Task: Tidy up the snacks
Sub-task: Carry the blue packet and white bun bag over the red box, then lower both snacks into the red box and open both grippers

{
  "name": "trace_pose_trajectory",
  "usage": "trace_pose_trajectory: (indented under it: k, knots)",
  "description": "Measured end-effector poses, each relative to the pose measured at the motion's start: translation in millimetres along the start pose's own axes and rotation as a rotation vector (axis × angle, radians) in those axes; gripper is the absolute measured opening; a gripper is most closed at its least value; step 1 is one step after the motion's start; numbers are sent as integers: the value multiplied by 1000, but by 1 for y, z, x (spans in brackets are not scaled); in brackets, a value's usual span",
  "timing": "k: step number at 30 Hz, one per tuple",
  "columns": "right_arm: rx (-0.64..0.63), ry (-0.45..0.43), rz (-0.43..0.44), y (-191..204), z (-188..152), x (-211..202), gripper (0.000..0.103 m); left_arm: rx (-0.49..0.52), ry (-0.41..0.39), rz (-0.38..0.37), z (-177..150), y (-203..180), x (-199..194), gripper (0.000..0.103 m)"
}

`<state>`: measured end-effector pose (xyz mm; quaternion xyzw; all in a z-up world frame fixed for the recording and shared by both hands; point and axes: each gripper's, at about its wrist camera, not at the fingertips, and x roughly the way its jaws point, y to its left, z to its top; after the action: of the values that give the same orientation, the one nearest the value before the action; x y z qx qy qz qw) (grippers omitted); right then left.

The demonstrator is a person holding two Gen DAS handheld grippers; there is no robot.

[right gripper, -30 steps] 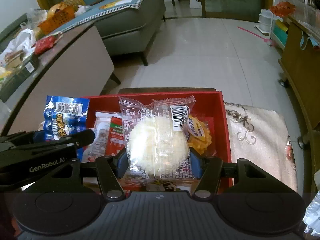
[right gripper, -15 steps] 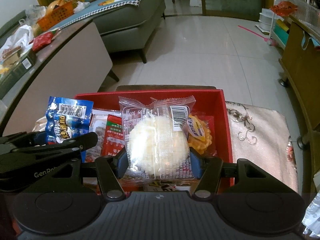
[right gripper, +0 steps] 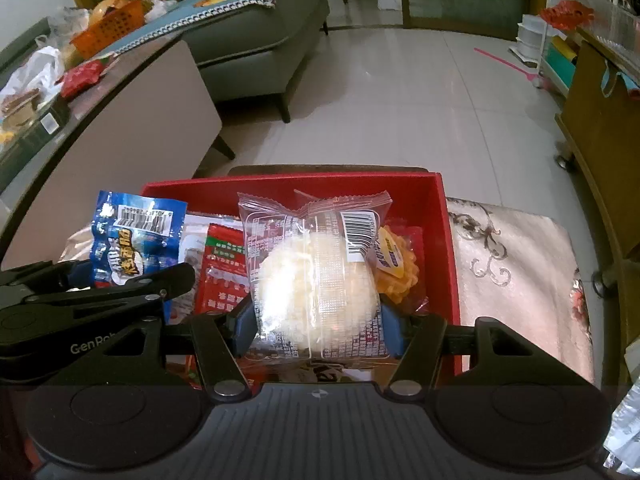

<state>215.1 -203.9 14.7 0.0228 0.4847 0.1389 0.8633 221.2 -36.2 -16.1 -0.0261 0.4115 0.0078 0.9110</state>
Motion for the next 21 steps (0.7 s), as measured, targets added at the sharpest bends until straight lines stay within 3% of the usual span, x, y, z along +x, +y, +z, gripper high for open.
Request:
trace_pose_trajectory:
  k: [13,21]
  knots:
    - [-6,10,-12,-1,0,2,71,6,15,4,0,-2,3,56]
    - [7,-7,-37,-1,-2,-9,86,4,3,10,0,0,-9,59]
